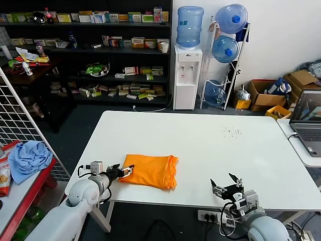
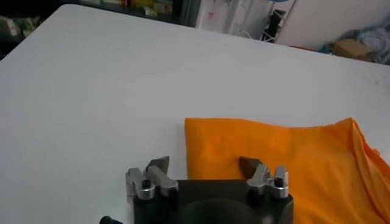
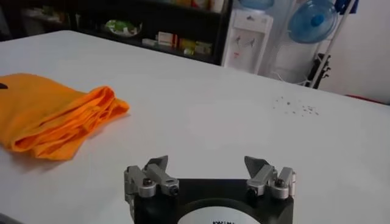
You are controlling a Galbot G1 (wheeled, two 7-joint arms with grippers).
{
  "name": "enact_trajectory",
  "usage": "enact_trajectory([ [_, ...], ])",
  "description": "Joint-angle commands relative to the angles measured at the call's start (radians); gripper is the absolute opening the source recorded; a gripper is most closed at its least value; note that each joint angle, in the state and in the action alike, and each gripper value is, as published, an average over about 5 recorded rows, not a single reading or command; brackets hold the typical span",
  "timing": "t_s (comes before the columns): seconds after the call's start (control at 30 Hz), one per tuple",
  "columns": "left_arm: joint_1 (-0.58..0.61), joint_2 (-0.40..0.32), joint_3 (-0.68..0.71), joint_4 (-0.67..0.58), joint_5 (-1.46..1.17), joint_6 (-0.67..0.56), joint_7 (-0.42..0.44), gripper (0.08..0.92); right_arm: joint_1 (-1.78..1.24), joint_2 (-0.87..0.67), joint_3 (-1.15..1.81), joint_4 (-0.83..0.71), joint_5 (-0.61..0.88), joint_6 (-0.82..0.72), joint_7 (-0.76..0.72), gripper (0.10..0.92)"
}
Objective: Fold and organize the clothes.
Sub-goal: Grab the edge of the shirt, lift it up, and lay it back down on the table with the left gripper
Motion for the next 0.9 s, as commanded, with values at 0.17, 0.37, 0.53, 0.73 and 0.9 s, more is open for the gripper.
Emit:
enact_trajectory([
  [0.17,-0.003,-0.01,-0.009,0.032,-0.004,0.019,0.044,0.62,0.001,-0.003,0.001,0.007,0.006,-0.004,0.0,0.823],
  [0.37,0.015,-0.008,-0.011,0.002,-0.018,0.026,0.048,0.447,0.003,-0.006,-0.001,0.008,0.007,-0.007,0.002,0.823],
  [0.53,0.03,-0.012,-0.016,-0.03,-0.036,0.03,0.045,0.308,0.007,-0.007,-0.003,0.011,0.007,-0.012,0.004,0.823],
  [0.73,0.046,-0.008,-0.036,-0.063,-0.066,0.021,0.031,0.151,0.005,-0.006,-0.004,0.017,0.005,-0.014,0.005,0.823],
  [0.9,0.054,0.036,-0.073,-0.069,-0.074,0.012,0.017,0.13,0.013,-0.009,-0.006,0.015,0.004,-0.014,0.005,0.823],
])
